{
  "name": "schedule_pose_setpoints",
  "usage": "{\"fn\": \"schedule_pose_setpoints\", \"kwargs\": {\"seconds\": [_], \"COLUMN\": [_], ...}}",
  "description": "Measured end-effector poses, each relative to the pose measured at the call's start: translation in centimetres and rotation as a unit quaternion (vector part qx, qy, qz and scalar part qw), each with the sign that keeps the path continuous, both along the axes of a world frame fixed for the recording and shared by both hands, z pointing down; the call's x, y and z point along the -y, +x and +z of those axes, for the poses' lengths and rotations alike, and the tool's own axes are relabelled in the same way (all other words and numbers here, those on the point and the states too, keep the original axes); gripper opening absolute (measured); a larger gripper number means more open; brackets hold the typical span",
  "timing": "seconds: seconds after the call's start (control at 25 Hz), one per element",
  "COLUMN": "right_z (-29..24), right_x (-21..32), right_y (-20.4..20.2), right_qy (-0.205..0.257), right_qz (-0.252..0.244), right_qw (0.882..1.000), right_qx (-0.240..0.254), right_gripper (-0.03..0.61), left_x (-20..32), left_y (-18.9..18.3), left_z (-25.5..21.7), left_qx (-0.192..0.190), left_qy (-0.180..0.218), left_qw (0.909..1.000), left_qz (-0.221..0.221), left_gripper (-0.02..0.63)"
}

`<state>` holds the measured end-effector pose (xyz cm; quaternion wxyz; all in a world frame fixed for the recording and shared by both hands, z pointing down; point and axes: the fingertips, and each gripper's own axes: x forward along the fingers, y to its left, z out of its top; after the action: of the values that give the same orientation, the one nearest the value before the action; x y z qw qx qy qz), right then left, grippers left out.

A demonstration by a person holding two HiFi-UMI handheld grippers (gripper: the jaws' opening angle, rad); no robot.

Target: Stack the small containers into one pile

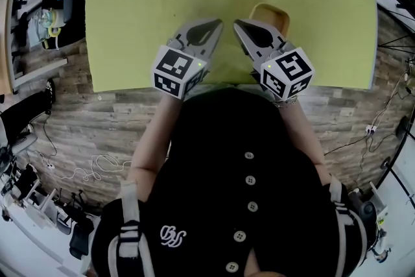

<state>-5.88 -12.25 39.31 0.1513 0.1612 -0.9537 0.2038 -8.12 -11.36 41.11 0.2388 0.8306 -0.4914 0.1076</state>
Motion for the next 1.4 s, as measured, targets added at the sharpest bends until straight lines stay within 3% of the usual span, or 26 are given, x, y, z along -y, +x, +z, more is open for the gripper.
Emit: {"fn": "schedule_pose_setpoints", "kwargs": {"seconds": [0.52,1.4], "right_z": [0.8,1.2], "right_x": [-0.2,0.0], "right_y": [0.5,1.1], "right_qy": [-0.014,-0.031], "right_qz": [0.0,-0.001], "right_qw": [1.0,0.999], "right_qx": [-0.014,-0.014], "right_gripper": [0.012,0.012], "left_x": [-0.6,-0.3], "left_y": [0.6,1.1], "left_z": [1.1,1.1], "left_qx": [0.001,-0.01], "left_qy": [-0.03,-0.039], "left_qw": [0.9995,0.9991], "left_qz": [0.009,0.01], "left_gripper": [0.011,0.011]}}
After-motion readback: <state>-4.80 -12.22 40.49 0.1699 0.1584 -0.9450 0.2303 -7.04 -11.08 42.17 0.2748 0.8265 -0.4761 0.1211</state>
